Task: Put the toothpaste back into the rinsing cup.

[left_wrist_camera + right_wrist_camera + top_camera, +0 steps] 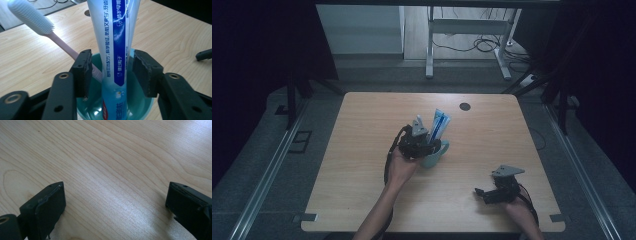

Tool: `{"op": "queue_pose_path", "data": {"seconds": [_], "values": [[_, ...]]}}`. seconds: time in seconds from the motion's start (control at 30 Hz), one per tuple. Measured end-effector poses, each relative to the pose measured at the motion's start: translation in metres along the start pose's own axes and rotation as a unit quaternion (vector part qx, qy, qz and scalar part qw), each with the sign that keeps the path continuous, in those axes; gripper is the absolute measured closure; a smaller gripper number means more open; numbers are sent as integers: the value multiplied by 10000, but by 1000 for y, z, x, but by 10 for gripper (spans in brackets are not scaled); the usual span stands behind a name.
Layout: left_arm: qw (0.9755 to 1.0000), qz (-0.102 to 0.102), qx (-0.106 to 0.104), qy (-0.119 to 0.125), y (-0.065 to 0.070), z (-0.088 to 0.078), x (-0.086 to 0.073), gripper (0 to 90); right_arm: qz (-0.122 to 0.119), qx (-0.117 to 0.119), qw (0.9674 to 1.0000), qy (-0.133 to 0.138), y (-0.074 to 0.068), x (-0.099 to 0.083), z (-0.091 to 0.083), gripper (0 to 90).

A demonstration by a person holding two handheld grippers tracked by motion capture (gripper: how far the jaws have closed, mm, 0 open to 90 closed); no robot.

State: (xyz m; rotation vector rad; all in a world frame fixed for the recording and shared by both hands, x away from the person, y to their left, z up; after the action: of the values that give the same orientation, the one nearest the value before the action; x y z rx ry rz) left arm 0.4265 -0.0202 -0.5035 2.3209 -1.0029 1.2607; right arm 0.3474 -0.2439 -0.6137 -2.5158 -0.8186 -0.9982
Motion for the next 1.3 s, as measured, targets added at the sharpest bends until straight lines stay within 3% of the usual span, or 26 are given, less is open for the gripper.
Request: {"op": "queue_pose_path", "data": {"seconds": [0.73,1.3], "values": [[9995,-147,-277,-86,3,-22,-16,160,-2,-1,10000,1,0,0,0,26],[9997,-93,-172,-132,1,-46,-30,104,5,-3,10000,6,0,0,0,26]]}}
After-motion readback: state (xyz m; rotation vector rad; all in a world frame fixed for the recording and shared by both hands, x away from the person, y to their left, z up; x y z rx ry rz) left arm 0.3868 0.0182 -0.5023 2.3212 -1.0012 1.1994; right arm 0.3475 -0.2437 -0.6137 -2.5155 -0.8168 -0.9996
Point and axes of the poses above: each handheld gripper's, and its own axes: z roughly forward along the jaws, x roughly out of its top, y roughly to its right, the point moved 10 cm from there along z, roughly forward along the jaws, and after that the axes turned 6 degrees about z, right-handed, at the moved point
